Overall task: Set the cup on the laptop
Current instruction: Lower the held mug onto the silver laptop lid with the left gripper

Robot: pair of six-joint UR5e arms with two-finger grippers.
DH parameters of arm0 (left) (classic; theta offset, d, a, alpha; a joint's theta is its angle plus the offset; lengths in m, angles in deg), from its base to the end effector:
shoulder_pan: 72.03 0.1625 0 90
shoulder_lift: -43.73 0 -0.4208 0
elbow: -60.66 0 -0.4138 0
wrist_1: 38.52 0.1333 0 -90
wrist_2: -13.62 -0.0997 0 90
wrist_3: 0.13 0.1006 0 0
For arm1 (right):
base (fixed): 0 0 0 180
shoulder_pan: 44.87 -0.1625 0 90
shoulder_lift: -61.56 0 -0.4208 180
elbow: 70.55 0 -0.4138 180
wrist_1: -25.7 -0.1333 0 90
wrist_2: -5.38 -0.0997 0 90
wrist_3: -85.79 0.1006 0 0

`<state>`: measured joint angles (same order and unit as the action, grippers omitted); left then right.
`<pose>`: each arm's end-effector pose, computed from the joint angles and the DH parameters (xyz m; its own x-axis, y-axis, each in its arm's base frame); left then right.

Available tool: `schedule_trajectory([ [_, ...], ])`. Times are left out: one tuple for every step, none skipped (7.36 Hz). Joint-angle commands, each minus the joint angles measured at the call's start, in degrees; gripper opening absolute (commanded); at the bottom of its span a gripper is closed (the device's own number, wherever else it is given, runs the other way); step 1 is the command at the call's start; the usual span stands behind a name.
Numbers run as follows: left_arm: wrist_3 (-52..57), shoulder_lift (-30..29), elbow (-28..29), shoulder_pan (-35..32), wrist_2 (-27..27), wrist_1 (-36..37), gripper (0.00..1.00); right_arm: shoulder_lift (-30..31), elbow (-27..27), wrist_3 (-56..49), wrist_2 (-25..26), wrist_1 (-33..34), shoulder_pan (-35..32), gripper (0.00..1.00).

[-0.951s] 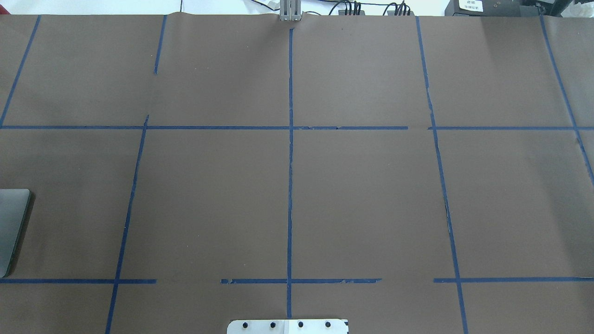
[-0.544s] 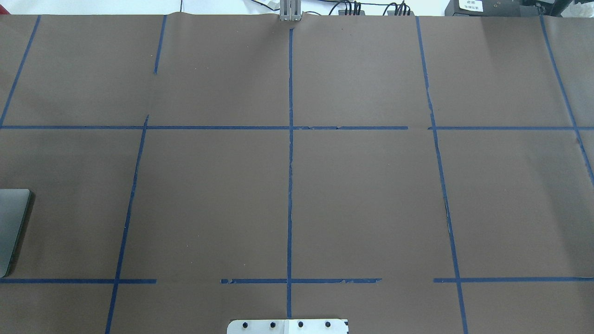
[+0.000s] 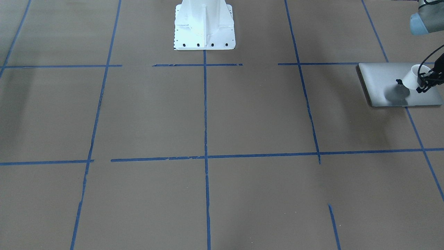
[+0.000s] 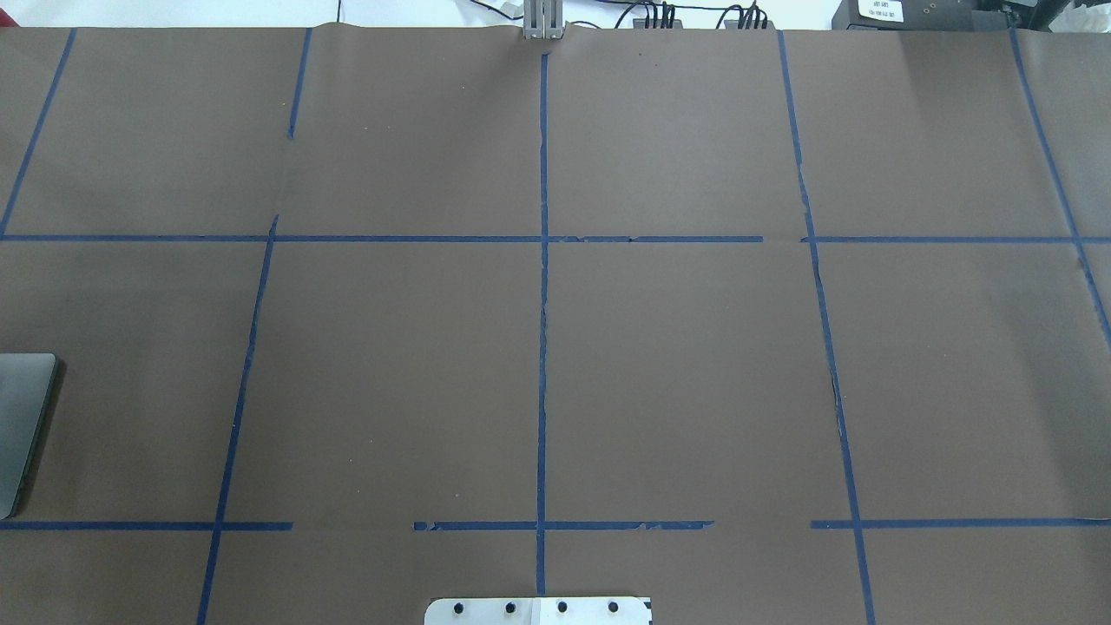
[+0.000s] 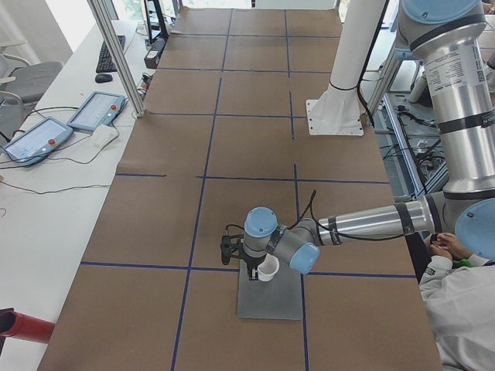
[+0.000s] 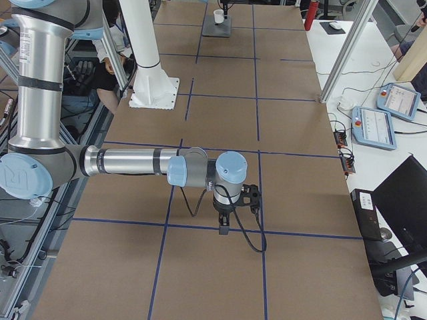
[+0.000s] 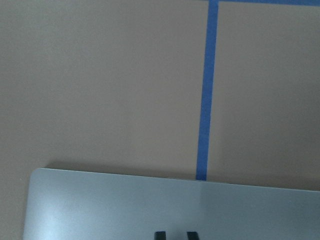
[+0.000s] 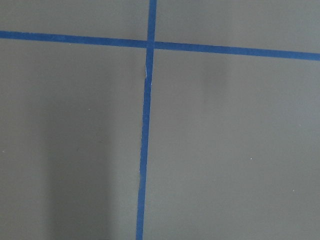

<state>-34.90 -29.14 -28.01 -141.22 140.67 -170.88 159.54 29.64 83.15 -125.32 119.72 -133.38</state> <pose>0.0714 -0.3925 0.7287 0.7268 -0.0670 -0.6835 0.1092 0.9938 0.0187 0.0559 -0.4539 0.6426 0.7564 -0.0451 0.6525 0.0609 0.9981 -0.0015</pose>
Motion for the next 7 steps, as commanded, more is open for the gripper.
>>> schedule_trajectory([
  [0.4,0.62,-0.01,0.72,0.39,-0.09,0.0,0.02,0.0,0.0,0.0,-0.06,0.0,1.0],
  [0.4,0.62,-0.01,1.07,1.52,-0.09,0.0,0.02,0.0,0.0,0.0,0.02,0.0,1.0],
  [0.4,0.54,-0.01,1.34,3.19,-0.27,0.0,0.02,0.0,0.0,0.0,0.02,0.0,1.0],
  [0.4,0.53,-0.01,1.34,3.46,-1.05,0.0,0.02,0.0,0.0,0.0,-0.06,0.0,1.0],
  [0.49,0.53,-0.01,1.43,3.47,-1.15,0.0,0.02,0.0,0.0,0.0,0.02,0.0,1.0],
  [0.66,0.53,0.07,1.43,3.47,-1.15,0.0,0.02,0.0,0.0,0.0,-0.06,0.0,1.0],
  [0.66,0.53,0.08,1.43,3.47,-1.06,0.0,0.02,0.0,0.0,0.0,-0.06,0.0,1.0],
])
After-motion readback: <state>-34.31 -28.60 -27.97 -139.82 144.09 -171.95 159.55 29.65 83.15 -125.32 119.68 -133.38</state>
